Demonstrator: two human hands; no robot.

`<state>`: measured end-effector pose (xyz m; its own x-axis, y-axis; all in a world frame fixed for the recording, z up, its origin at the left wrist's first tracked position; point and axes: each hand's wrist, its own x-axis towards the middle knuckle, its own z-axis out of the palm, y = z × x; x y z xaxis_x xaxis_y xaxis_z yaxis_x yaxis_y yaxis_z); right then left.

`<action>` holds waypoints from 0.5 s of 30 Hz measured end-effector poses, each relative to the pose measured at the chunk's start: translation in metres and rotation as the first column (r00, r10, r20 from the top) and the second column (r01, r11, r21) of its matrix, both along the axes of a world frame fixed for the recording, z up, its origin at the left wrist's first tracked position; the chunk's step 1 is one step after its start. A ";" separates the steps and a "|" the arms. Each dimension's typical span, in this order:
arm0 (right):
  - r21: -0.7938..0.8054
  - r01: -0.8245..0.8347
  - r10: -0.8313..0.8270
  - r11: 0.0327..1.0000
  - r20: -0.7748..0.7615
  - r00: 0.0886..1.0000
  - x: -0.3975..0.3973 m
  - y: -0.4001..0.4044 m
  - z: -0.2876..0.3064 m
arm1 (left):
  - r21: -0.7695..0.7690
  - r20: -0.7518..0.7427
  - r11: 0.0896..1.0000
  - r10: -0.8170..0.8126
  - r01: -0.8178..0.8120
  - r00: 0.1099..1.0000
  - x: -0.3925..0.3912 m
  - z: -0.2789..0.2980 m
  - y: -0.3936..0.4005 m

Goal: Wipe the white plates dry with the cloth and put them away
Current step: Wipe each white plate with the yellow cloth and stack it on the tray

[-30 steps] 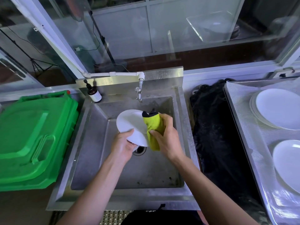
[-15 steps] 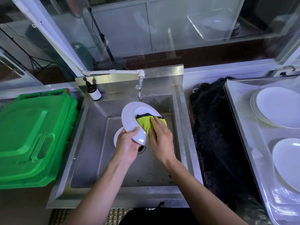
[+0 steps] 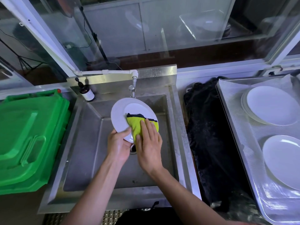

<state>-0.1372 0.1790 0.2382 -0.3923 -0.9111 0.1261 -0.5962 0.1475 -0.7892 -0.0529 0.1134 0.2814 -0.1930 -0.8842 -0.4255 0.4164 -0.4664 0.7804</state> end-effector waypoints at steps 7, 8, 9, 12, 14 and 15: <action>0.000 0.023 -0.023 1.000 0.135 0.991 -0.022 -0.010 -0.006 | -0.020 -0.010 0.998 -0.064 0.064 0.998 0.022 -0.006 -0.005; -0.003 0.029 -0.028 1.000 0.145 0.989 -0.025 -0.012 -0.006 | -0.016 -0.014 0.997 -0.073 0.073 0.997 0.025 -0.006 -0.006; -0.002 0.037 -0.036 0.999 0.159 0.987 -0.028 -0.014 -0.005 | -0.010 -0.017 0.996 -0.085 0.084 0.996 0.028 -0.006 -0.006; 0.015 0.055 -0.057 0.998 0.206 0.977 -0.037 -0.023 -0.005 | -0.011 -0.009 0.991 -0.131 0.131 0.991 0.034 -0.005 -0.005; 0.028 0.054 -0.059 0.998 0.222 0.973 -0.044 -0.028 -0.006 | -0.018 0.008 0.986 -0.163 0.163 0.987 0.037 -0.006 -0.005; 0.033 0.053 -0.059 0.998 0.225 0.972 -0.048 -0.030 -0.006 | -0.025 0.023 0.983 -0.184 0.184 0.983 0.039 -0.006 -0.004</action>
